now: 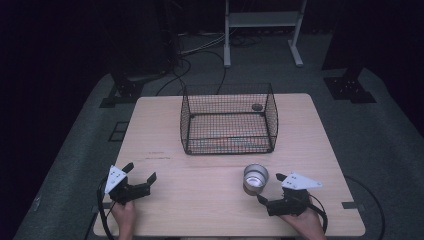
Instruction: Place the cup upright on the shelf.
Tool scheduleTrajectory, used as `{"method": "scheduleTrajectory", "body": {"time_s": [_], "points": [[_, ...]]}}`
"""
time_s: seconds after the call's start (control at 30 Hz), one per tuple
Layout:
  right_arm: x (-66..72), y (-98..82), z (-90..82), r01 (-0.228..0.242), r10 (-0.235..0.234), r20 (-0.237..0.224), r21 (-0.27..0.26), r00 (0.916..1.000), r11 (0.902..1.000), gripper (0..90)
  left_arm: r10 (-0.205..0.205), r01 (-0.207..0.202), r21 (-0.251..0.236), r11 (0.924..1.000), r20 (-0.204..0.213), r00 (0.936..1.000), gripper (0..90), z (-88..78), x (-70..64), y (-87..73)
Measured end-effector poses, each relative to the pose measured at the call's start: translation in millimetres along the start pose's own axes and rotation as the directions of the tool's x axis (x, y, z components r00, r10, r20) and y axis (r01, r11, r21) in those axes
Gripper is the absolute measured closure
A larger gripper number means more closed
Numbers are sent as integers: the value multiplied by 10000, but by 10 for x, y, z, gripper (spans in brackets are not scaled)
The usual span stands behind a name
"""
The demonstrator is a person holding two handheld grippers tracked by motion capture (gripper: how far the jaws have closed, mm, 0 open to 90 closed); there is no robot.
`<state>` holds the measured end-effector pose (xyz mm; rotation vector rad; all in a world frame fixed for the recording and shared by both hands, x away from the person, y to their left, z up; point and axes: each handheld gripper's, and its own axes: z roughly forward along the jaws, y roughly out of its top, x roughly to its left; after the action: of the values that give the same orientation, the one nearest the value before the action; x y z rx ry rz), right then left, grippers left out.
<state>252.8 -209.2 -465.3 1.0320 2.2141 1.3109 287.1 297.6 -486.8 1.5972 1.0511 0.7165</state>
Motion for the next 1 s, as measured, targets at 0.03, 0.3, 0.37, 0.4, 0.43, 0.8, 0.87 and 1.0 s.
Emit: {"method": "scheduleTrajectory", "body": {"time_s": [0.03, 0.3, 0.37, 0.4, 0.43, 0.8, 0.87, 1.0], "points": [[18, -4, 36, -22, 22, 95, 15, 10000, 10000, 9, 7, -7, 4, 10000, 5, 10000, 0, -1, 1, 0], [41, 11, 175, -357, 357, 404, 0, 9985, 9994, 9, -27, 27, -27, 10000, 13, 10000, 0, -4, 2, 0], [34, 17, 200, -335, 334, 571, 12, 9978, 9994, 9, -30, 30, -35, 10000, 7, 10000, 0, -5, 2, 0], [34, 17, 200, -335, 334, 571, 12, 9978, 9994, 9, -30, 30, -35, 10000, 7, 10000, 0, -5, 2, 0], [35, 21, 225, -419, 419, 601, -21, 9973, 9991, 9, -29, 29, -36, 10000, 12, 10000, 0, -4, 3, 0], [73, 57, 393, -352, 355, 828, -45, 9959, 9994, 10, -32, 33, -39, 10000, 14, 10000, 0, -6, 6, 0], [75, 63, 407, -439, 445, 787, -94, 9959, 9990, 10, -33, 33, -40, 10000, 13, 10000, 0, -7, 6, 0], [72, 74, 418, -414, 421, 835, -102, 9956, 9991, 14, -32, 32, -46, 10000, 15, 10000, 0, -7, 6, 0]]}}
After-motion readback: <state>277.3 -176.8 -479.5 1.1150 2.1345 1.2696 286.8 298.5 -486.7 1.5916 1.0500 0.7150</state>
